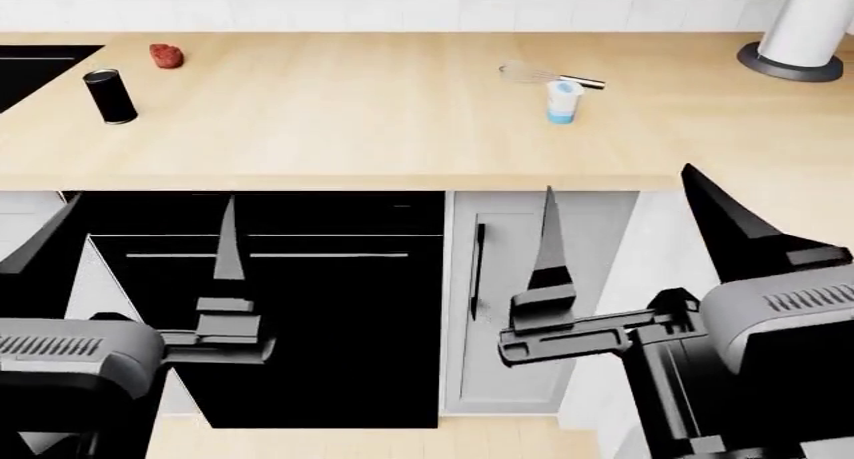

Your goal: Pick the yogurt and canned food from the counter and place them in the cabinets closest to them.

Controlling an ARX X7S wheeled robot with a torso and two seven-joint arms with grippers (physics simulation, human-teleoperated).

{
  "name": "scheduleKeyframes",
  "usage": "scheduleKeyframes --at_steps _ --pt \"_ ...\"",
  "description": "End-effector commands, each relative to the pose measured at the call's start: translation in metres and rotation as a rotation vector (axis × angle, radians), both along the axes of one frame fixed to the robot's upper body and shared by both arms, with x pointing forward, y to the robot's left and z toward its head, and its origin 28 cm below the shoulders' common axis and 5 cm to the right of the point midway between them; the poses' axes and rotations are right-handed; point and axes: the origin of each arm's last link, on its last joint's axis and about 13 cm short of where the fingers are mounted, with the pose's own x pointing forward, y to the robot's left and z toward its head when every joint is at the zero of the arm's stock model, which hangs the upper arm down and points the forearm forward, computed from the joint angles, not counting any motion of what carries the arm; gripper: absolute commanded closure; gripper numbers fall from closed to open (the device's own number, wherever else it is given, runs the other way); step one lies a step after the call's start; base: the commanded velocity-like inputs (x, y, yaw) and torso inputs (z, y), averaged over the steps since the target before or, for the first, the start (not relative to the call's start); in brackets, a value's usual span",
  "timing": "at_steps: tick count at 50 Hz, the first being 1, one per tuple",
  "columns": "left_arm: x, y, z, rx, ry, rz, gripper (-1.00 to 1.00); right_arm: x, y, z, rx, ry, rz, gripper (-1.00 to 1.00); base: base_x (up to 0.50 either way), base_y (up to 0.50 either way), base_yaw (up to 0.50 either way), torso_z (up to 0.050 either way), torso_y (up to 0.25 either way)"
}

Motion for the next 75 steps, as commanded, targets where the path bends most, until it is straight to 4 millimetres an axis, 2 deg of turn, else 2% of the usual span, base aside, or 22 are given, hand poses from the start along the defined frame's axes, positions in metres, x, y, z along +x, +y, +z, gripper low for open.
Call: scheduleKeyframes --at_steps 1,11,21,75 --pt "-0.006 0.002 -0.004 -0.020 0.012 0.004 -1.00 -0.012 -0.018 -0.007 0.027 0.060 -0.143 -1.00 0.00 0.00 0.00 0.000 0.000" --pt "-0.010 0.004 0.001 -0.034 0.007 0.029 -1.00 -0.015 -0.026 -0.009 0.046 0.031 -0.178 -1.00 0.00 0.00 0.00 0.000 0.000" --pt "-0.011 0.004 0.004 -0.041 0.008 0.042 -1.00 -0.019 -0.026 -0.011 0.037 0.030 -0.119 -1.00 0.01 0.00 0.00 0.000 0.000" --pt "-0.011 0.000 0.001 -0.030 0.029 0.011 -1.00 -0.022 -0.023 -0.011 0.051 0.073 -0.070 -1.00 0.50 0.00 0.00 0.000 0.001"
